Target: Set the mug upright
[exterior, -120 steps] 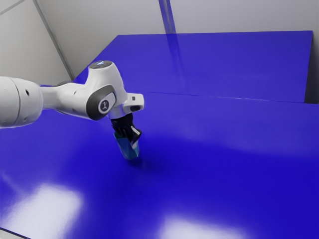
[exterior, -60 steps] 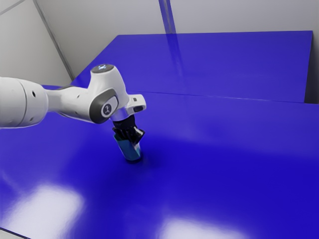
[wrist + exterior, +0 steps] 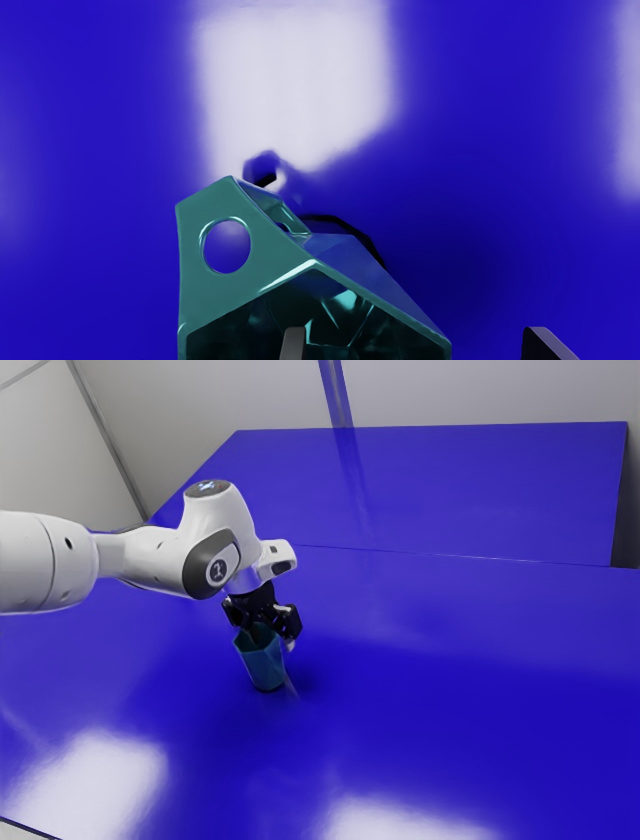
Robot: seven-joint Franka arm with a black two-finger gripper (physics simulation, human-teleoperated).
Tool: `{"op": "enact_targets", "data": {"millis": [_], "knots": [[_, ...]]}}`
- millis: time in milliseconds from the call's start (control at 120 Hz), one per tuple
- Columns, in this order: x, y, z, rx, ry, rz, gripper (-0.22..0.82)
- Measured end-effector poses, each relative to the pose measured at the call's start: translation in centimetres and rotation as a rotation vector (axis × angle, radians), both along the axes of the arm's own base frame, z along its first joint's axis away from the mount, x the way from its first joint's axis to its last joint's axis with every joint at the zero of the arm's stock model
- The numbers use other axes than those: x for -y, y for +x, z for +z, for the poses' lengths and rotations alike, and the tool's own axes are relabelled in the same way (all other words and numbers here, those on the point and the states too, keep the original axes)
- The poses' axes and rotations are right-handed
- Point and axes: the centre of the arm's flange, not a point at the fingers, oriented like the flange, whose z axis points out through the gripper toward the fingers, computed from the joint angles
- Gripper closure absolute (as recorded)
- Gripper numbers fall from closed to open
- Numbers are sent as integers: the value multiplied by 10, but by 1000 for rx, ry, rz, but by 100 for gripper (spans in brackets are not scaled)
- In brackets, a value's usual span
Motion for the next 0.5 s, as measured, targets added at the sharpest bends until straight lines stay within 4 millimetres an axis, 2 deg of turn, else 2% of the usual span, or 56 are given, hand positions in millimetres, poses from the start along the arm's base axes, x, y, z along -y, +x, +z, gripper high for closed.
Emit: {"op": "enact_targets", "data": {"millis": [75,125,242,317,383,433,500], "knots": [[3,0,10,2,-2,2,10],[7,3,28,21,-6,-2,8],[22,21,111,112,-15,-33,5],[30,31,174,171,-20,-59,3],[34,34,214,191,-20,-82,2],[33,32,230,183,-17,-95,2],[30,28,236,154,-12,-110,1]]}}
